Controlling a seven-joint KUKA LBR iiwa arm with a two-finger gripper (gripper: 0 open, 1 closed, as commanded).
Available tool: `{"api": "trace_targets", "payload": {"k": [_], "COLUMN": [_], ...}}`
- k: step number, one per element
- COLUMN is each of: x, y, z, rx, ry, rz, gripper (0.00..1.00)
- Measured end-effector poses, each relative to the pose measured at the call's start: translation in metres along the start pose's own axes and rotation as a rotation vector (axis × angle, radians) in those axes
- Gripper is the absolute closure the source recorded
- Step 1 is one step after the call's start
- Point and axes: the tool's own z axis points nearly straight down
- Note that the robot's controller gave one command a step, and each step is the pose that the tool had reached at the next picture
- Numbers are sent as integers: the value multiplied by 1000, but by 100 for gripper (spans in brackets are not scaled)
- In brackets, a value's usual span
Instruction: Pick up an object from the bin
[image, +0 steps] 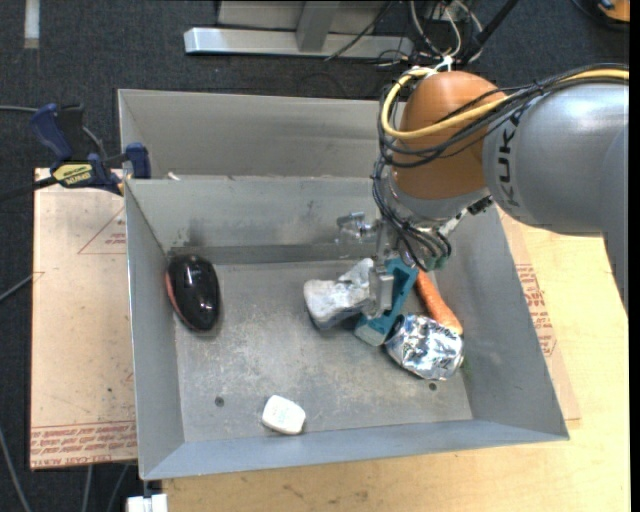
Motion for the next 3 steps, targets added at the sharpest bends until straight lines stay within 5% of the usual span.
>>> {"api": "trace_targets", "payload": {"k": [1,2,3], "x": [-14,-1,-8], "y": [5,11,11], "z": [41,88,86], "rx": [0,-2,-1], "ry": [-5,-2,-10], "rz": [-206,-91,-271], "gripper": [0,0,100]}}
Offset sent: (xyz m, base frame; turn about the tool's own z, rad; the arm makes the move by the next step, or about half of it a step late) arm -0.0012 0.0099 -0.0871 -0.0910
